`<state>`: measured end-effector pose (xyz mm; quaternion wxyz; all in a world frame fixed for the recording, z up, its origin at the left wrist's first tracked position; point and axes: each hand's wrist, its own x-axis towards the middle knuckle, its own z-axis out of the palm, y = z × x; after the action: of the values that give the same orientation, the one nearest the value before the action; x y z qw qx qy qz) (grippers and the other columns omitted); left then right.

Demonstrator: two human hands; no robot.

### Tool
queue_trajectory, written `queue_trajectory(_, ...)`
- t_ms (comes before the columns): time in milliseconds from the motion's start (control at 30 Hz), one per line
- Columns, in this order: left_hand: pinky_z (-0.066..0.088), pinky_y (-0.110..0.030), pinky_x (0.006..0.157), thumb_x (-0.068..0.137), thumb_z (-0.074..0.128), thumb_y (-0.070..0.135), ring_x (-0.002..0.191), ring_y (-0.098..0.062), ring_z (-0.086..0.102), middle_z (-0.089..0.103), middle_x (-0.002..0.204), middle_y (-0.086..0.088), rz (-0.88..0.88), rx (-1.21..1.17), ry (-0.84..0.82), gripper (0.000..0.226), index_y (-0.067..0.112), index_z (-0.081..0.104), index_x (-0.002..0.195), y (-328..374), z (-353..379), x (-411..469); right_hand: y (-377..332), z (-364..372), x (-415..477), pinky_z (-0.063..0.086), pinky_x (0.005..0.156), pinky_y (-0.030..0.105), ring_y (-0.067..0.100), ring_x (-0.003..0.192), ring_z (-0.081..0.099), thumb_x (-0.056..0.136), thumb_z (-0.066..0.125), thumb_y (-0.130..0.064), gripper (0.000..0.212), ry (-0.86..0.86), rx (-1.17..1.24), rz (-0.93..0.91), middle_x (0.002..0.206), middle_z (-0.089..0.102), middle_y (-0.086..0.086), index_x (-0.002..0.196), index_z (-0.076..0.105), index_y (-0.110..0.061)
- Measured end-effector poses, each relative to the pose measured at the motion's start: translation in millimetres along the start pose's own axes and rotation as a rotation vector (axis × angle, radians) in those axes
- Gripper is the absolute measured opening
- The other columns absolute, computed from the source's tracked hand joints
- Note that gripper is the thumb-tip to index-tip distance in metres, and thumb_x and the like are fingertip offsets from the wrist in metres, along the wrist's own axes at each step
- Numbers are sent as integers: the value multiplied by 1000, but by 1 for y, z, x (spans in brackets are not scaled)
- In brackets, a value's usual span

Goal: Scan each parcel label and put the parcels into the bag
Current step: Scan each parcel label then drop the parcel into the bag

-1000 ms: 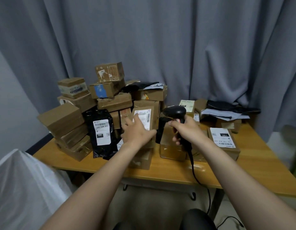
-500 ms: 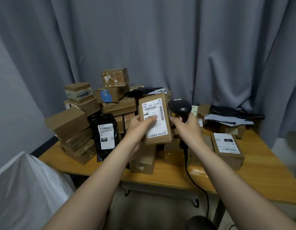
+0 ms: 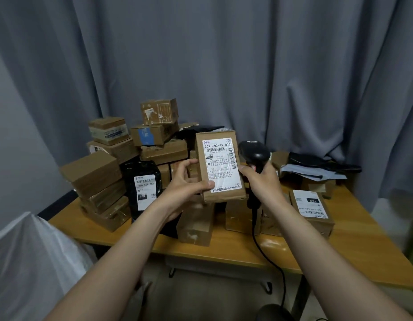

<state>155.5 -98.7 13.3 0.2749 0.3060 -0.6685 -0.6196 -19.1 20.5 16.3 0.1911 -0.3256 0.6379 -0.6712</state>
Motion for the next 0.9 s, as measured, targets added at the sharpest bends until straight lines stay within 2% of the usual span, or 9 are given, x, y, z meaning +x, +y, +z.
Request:
queue_trajectory(67, 61, -40, 73, 79, 87, 7, 93, -17, 77, 80, 104, -1, 30, 1, 73, 84, 32, 39, 142, -3, 0, 1, -5, 1, -2, 46, 63, 9, -1, 91, 59, 100, 70, -23, 28, -3, 14, -5, 101, 63, -15, 124, 57, -21)
queue_trajectory(133, 59, -33, 76, 75, 90, 7, 97, -14, 75, 78, 109, -1, 52, 18, 164, 89, 28, 38, 144, -8, -2, 7, -9, 1, -5, 48, 86, 23, 6, 100, 59, 100, 70, -26, 29, 17, -1, -33, 105, 61, -15, 124, 54, -28)
queue_trajectory(167, 61, -35, 79, 73, 92, 8, 100, -14, 74, 75, 115, -1, 57, 24, 203, 92, 28, 37, 144, -10, -4, 10, -12, 1, -7, 51, 92, 31, 10, 104, 60, 99, 71, -28, 28, 27, -15, -41, 107, 63, -12, 122, 55, -30)
queue_trajectory(200, 62, -41, 85, 70, 94, 10, 105, -15, 72, 72, 122, -2, 64, 25, 240, 96, 28, 37, 145, -11, -6, 13, -15, 1, -9, 55, 90, 36, 14, 101, 64, 99, 71, -30, 24, 25, -25, -41, 105, 66, -8, 119, 57, -28)
queue_trajectory(267, 59, -51, 94, 68, 96, 15, 113, -17, 69, 68, 127, 0, 78, 30, 298, 101, 26, 34, 147, -12, -12, 17, -22, -2, -15, 58, 69, 31, 15, 74, 67, 100, 70, -31, 14, -23, -33, -19, 83, 68, -2, 108, 63, -21)
queue_trajectory(367, 57, -53, 98, 72, 94, 13, 116, -20, 66, 68, 130, -3, 91, 45, 358, 102, 23, 28, 149, -11, -18, 20, -29, -2, -25, 48, 48, 29, 17, 46, 55, 100, 69, -31, 26, -142, -80, -1, 63, 60, 7, 86, 66, -9)
queue_trajectory(633, 56, -31, 80, 75, 91, 10, 112, -18, 60, 59, 138, -6, 103, 96, 412, 100, 23, 26, 151, -15, -23, 20, -36, 2, -35, 45, 47, 29, 29, 50, 52, 98, 70, -31, 33, -274, -158, -1, 62, 58, 15, 76, 64, -6)
queue_trajectory(800, 53, -26, 77, 77, 90, 9, 108, -14, 58, 58, 135, -3, 118, 93, 409, 99, 22, 26, 151, -14, -24, 19, -41, 4, -36, 46, 48, 30, 29, 51, 51, 98, 69, -31, 31, -305, -166, 19, 65, 59, 14, 79, 63, -7)
queue_trajectory(900, 53, -28, 82, 77, 90, 10, 108, -12, 56, 57, 137, -2, 126, 109, 420, 100, 23, 26, 152, -14, -24, 19, -42, 5, -37, 48, 50, 31, 28, 52, 53, 99, 69, -34, 32, -308, -190, 30, 65, 60, 12, 80, 64, -8)
